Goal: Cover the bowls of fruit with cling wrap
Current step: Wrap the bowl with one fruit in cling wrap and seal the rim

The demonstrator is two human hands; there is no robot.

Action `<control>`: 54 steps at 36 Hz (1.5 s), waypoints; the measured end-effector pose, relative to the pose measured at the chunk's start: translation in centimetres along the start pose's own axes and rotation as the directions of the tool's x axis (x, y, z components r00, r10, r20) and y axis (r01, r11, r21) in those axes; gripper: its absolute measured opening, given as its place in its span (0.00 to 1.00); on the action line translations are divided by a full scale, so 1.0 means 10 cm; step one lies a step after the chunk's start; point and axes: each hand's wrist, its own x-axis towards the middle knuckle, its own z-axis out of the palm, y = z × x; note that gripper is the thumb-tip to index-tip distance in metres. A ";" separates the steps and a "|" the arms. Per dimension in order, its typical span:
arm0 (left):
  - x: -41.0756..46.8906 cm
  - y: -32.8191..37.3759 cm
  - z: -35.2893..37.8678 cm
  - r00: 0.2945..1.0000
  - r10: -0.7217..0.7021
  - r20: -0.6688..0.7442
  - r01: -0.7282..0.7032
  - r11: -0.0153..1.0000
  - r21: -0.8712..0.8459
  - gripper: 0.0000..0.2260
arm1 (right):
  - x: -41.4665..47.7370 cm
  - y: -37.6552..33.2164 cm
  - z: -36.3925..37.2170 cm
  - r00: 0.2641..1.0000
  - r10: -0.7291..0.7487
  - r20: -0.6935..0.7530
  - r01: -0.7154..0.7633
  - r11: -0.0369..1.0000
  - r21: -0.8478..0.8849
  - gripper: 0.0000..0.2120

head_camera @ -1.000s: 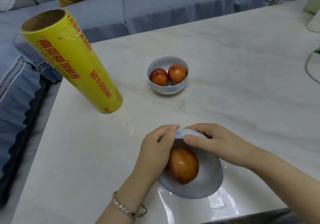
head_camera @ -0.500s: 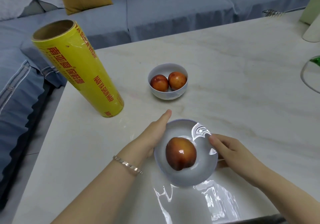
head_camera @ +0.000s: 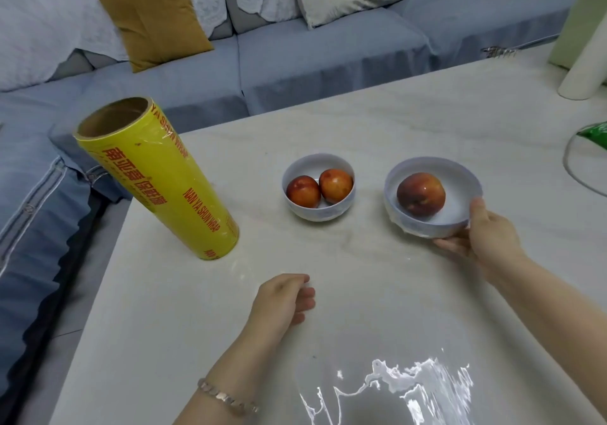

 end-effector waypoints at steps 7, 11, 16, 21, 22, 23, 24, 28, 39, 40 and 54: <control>0.17 0.19 0.15 0.999 0.048 -0.014 -0.048 0.998 -0.040 0.06 | 0.08 0.11 0.10 1.000 0.017 -0.020 -0.018 0.999 -0.040 0.19; 0.38 0.52 0.28 0.999 0.008 -0.052 -0.014 0.992 -0.128 0.08 | 0.06 0.17 0.05 0.999 -0.004 -0.046 -0.002 0.991 -0.133 0.21; 0.55 0.80 0.36 0.997 0.045 -0.060 -0.057 0.977 -0.205 0.06 | -0.03 0.19 -0.03 0.976 -0.215 -0.043 0.174 0.877 -0.447 0.21; 0.65 0.82 0.40 0.996 0.059 -0.066 -0.072 0.975 -0.209 0.10 | -0.20 0.17 0.02 0.653 -0.715 0.248 0.630 0.331 -0.703 0.26; 0.67 0.81 0.40 0.995 0.062 -0.073 -0.077 0.973 -0.219 0.10 | -0.18 0.19 0.06 0.579 -0.749 0.323 0.663 0.202 -0.721 0.26; 0.68 0.80 0.40 0.995 0.064 -0.076 -0.080 0.970 -0.231 0.11 | -0.15 0.23 0.10 0.528 -0.762 0.374 0.673 0.108 -0.732 0.26; 0.69 0.79 0.40 0.995 0.064 -0.076 -0.081 0.967 -0.243 0.13 | -0.13 0.26 0.14 0.506 -0.760 0.407 0.672 0.052 -0.739 0.27; 0.72 0.75 0.40 0.997 0.060 -0.056 -0.074 0.958 -0.277 0.18 | -0.02 0.39 0.31 0.522 -0.756 0.396 0.587 -0.019 -0.809 0.27; 0.80 0.69 0.35 0.998 0.063 -0.027 -0.068 0.955 -0.289 0.21 | 0.10 0.65 0.39 0.409 -0.864 0.294 0.614 0.022 -0.789 0.32; 0.81 0.68 0.35 0.998 0.061 -0.026 -0.066 0.955 -0.289 0.21 | 0.10 0.66 0.37 0.397 -0.867 0.301 0.626 0.016 -0.780 0.32; 0.87 0.71 0.38 1.000 0.019 0.005 -0.016 0.941 -0.338 0.22 | -0.02 0.37 0.44 0.470 0.049 0.881 0.263 -0.961 -0.087 0.24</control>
